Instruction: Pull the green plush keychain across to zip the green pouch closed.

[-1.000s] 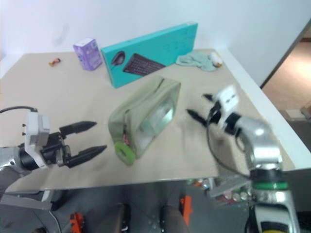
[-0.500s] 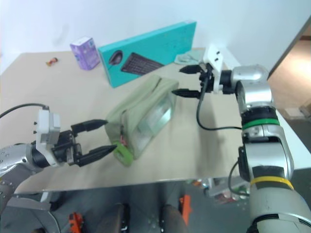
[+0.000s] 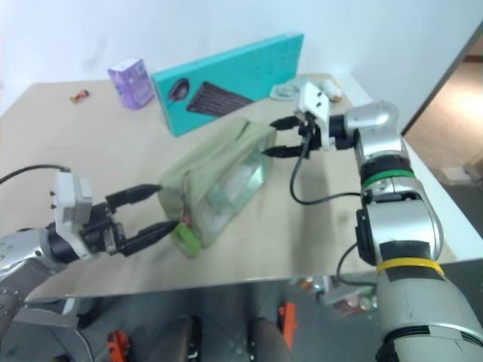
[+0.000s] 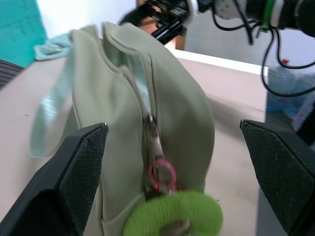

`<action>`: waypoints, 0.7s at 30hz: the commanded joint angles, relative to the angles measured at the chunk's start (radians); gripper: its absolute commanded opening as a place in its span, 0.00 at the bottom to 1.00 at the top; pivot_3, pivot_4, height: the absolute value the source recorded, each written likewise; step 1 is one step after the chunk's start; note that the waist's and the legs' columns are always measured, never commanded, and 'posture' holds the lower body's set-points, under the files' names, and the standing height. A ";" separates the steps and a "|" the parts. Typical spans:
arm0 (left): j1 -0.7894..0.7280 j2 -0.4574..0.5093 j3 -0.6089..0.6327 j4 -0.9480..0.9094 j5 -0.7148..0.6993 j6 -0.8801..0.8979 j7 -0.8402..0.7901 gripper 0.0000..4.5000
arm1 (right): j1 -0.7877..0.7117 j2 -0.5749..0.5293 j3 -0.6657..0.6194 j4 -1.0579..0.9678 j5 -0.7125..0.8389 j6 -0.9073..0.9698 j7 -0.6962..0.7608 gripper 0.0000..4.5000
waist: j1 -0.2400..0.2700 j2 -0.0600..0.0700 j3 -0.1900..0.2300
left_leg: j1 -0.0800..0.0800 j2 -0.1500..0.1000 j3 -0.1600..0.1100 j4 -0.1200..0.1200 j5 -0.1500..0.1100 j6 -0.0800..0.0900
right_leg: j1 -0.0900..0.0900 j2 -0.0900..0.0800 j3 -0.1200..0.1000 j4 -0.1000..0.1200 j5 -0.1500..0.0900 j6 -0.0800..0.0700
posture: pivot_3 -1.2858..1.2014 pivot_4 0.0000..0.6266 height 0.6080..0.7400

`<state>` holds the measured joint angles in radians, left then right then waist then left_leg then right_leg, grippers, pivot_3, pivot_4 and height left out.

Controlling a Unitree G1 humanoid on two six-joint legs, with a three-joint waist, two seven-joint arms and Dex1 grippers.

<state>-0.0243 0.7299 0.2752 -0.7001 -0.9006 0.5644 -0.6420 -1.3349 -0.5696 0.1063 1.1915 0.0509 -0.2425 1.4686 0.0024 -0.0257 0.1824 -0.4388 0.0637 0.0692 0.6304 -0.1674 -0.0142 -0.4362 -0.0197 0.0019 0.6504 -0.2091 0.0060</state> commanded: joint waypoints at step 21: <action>-0.106 0.016 0.070 0.102 0.099 -0.068 -0.024 1.00 | 0.144 -0.096 -0.120 -0.308 0.078 0.153 -0.036 0.01 | 0.002 0.000 0.000 | -0.001 0.000 0.004 0.000 0.000 0.000 | -0.001 -0.001 0.002 0.000 0.000 0.001 | 0.52 0.24 1.00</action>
<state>-0.1169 0.7398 0.3204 -0.5980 -0.8178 0.5235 -0.6627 -1.2051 -0.6371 0.0320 0.9976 0.0776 -0.1443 1.4504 0.0042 -0.0257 0.1824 -0.4393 0.0637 0.0733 0.6303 -0.1674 -0.0143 -0.4374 -0.0202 0.0048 0.6507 -0.2088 0.0075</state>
